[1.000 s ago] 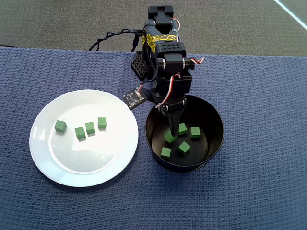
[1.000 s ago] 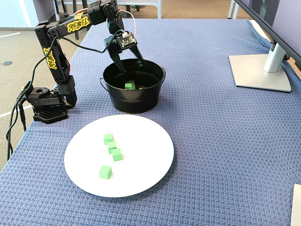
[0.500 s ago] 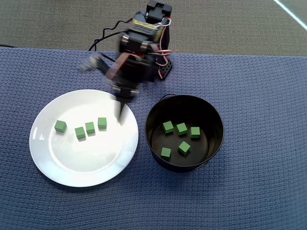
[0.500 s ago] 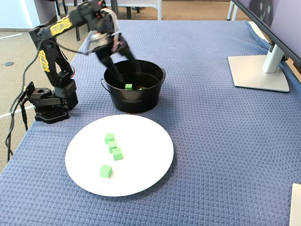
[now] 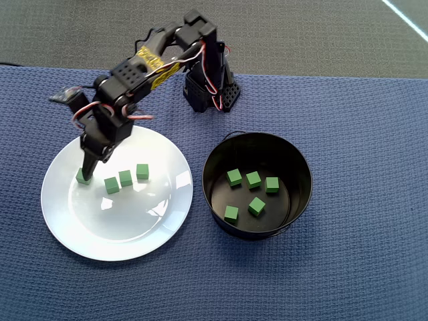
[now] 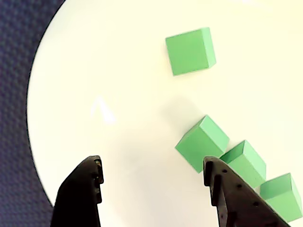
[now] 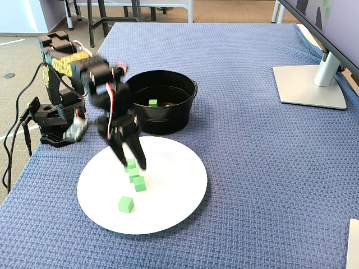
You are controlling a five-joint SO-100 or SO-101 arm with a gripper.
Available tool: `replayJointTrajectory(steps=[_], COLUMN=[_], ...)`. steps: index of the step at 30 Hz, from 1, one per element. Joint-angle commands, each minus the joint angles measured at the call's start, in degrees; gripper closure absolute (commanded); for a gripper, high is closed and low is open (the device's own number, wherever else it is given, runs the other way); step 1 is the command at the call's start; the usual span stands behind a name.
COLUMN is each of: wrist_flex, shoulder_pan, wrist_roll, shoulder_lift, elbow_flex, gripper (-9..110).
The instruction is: Pick up the green cubes from the white plate and place them in the black recipient
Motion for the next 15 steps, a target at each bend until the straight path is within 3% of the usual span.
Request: replayJointTrajectory(steps=[1,15], wrist_flex=[-1.0,-0.3], shoulder_pan=[0.9,5.6], wrist_roll=[-4.0,-16.3], shoulder_lift=[-2.7,-14.2], elbow_flex=[-2.2,-11.0], gripper=[80,77])
